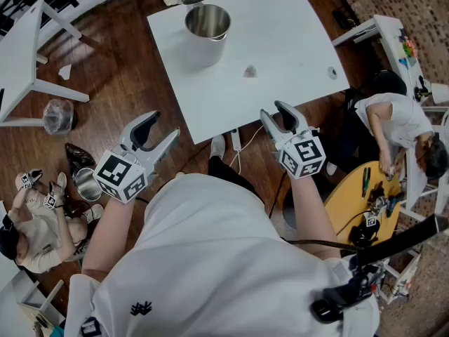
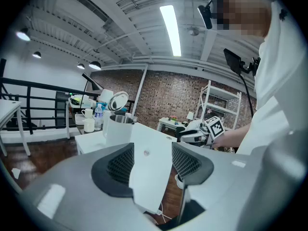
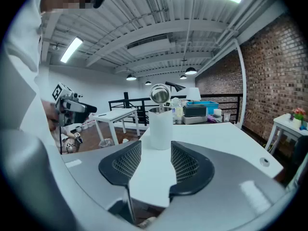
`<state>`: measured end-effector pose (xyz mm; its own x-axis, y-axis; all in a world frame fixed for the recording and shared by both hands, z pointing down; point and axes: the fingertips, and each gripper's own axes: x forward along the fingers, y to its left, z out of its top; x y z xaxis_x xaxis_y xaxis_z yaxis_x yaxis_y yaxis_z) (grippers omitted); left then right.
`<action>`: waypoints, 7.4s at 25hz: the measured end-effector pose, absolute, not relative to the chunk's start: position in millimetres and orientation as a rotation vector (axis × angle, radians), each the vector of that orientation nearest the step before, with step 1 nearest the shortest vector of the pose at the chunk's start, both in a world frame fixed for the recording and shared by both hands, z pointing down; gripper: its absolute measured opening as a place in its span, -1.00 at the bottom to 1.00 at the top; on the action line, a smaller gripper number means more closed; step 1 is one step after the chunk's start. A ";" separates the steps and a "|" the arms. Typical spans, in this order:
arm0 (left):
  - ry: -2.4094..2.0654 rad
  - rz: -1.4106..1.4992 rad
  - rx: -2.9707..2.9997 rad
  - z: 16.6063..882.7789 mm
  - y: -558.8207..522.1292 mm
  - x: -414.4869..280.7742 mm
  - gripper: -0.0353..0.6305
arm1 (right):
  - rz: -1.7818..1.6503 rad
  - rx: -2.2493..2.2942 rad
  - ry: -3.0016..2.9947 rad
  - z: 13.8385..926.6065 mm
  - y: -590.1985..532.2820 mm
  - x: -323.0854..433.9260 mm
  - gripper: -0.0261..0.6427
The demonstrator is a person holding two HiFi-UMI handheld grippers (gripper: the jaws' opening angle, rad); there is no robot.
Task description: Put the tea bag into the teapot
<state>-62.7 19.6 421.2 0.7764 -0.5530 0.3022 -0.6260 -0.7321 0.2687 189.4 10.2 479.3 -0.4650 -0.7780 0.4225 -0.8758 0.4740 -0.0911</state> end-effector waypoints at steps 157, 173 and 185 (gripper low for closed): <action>-0.879 0.255 2.632 420.5 -92.7 -121.7 -0.21 | 0.274 1.282 -2.359 402.7 -195.7 81.1 -0.70; -0.622 0.249 2.725 433.0 -69.1 -131.2 -0.21 | 0.390 1.557 -2.291 391.8 -64.5 93.1 -0.71; -0.715 0.224 2.758 397.5 5.3 -81.3 -0.21 | 0.324 1.546 -2.390 366.5 41.0 137.8 -0.69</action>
